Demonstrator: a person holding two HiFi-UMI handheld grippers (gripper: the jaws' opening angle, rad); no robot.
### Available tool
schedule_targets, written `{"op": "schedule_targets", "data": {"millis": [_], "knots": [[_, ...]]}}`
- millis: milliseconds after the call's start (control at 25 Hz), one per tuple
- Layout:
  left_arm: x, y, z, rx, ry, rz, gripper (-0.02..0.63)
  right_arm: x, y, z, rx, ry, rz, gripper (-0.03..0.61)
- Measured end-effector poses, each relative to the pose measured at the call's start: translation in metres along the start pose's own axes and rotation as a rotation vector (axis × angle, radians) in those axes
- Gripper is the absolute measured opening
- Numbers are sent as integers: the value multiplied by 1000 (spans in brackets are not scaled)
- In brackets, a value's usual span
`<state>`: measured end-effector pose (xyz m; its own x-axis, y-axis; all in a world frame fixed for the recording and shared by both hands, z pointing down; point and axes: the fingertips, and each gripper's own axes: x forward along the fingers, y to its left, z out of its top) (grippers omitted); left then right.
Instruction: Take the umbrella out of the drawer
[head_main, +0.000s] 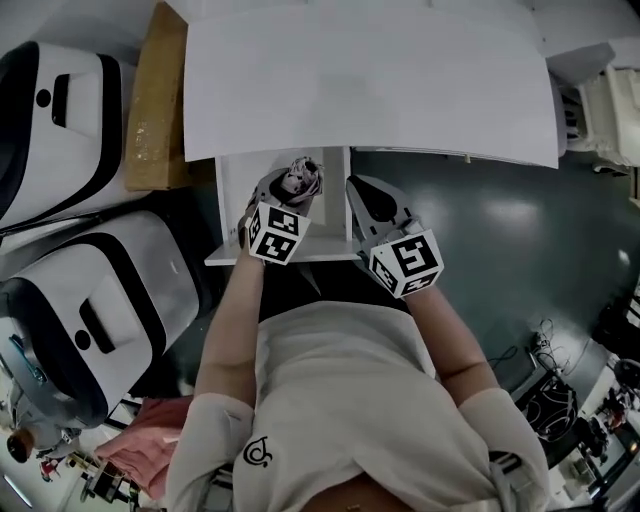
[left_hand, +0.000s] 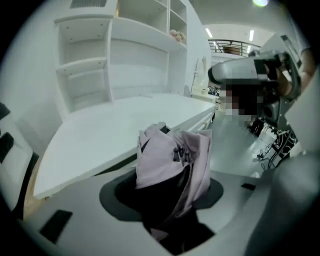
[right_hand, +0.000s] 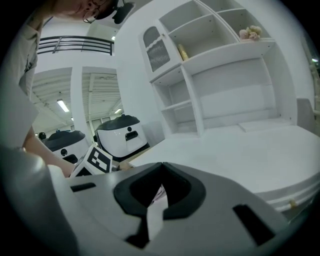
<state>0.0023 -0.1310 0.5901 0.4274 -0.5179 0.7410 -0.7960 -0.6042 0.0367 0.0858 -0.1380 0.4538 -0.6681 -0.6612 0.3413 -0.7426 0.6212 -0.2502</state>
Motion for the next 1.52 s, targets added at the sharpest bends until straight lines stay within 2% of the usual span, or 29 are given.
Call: {"op": "schedule_targets", "data": {"millis": [160, 400, 600, 1040, 1280, 1520], "knots": [[-35, 3, 31, -21, -105, 19, 238, -7, 4, 15, -59, 0, -39, 6], [-96, 14, 79, -18, -272, 76, 239, -17, 14, 39, -104, -44, -38, 6], [-147, 27, 109, -48, -409, 139, 239, -30, 17, 65, -125, -110, -73, 6], [-254, 42, 165, -55, -695, 244, 239, -59, 34, 123, -164, -255, -60, 5], [-286, 50, 172, -79, -789, 306, 239, -70, 42, 142, -164, -317, -80, 5], [-296, 45, 177, -55, -804, 296, 239, -78, 45, 146, -167, -331, -99, 3]]}}
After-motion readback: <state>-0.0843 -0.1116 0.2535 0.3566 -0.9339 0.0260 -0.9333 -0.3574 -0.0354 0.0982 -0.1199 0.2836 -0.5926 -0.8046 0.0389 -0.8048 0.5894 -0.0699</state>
